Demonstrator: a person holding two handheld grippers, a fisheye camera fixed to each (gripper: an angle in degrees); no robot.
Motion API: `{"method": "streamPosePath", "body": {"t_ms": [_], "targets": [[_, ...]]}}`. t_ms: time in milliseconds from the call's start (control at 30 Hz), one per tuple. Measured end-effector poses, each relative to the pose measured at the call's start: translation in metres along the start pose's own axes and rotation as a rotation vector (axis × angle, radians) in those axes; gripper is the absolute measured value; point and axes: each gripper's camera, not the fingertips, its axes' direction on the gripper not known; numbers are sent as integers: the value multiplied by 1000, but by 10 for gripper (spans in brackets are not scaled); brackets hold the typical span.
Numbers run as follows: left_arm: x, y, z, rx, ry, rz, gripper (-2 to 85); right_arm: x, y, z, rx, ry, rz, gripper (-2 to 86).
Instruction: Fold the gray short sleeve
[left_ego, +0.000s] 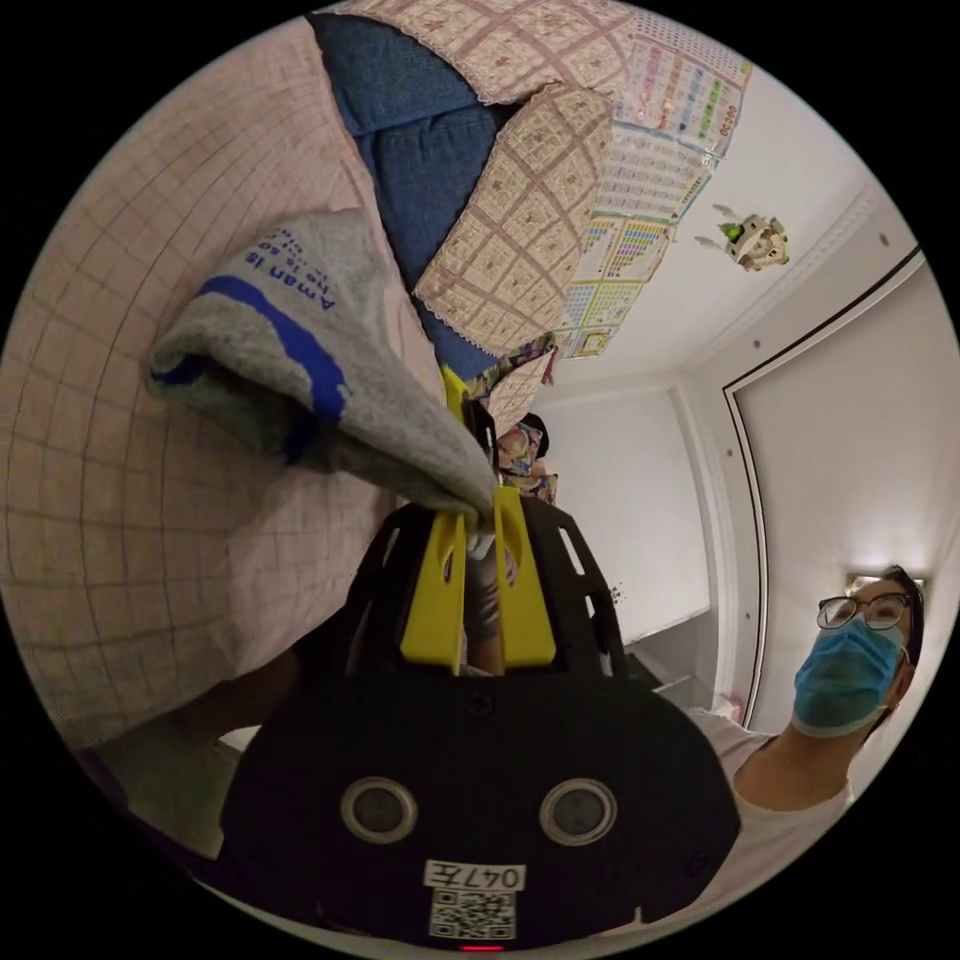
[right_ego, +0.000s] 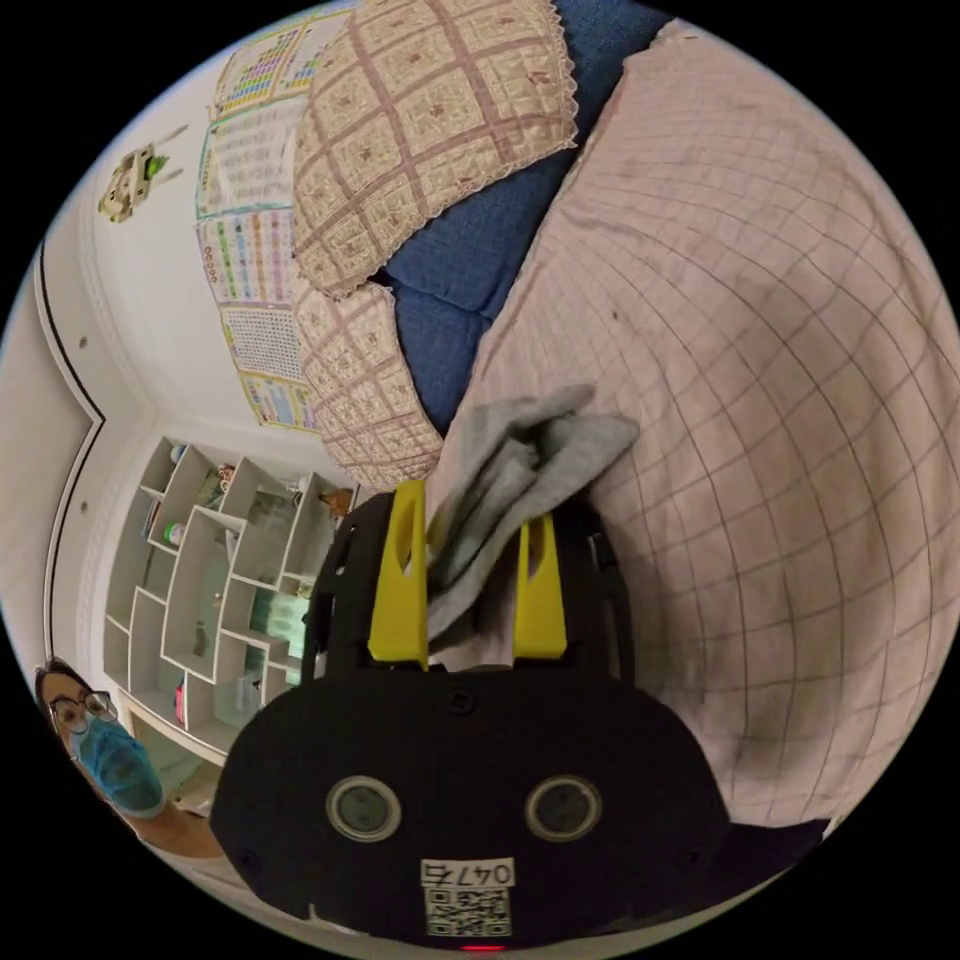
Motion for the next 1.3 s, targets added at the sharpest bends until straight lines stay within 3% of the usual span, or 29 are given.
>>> {"method": "streamPosePath", "body": {"t_ms": [167, 500, 700, 833, 900, 1000, 1067, 1167, 1300], "targets": [[-14, 23, 11, -37, -16, 27, 44, -62, 5, 41, 20, 6, -112, 16], [-38, 72, 66, -153, 125, 136, 47, -272, 51, 83, 98, 202, -614, 14], [-40, 81, 39, -136, -13, 234, 21, -432, 63, 152, 82, 263, -924, 14], [-41, 61, 21, -112, -154, 263, -5, -547, 73, 244, -23, 268, -1110, 14], [-40, 45, 6, -41, -241, 294, -8, -595, 86, 297, -92, 240, -1206, 14], [-48, 43, -21, 90, -229, 331, -9, -672, 116, 400, -271, 140, -1335, 14], [-58, 53, -32, 131, -263, 324, -10, -733, 145, 484, -421, -15, -1399, 14], [-79, 75, -43, 135, -230, 269, -10, -814, 179, 579, -559, -248, -1416, 13], [-82, 97, -47, 84, -284, 281, -10, -900, 198, 676, -597, -500, -1346, 13]]}}
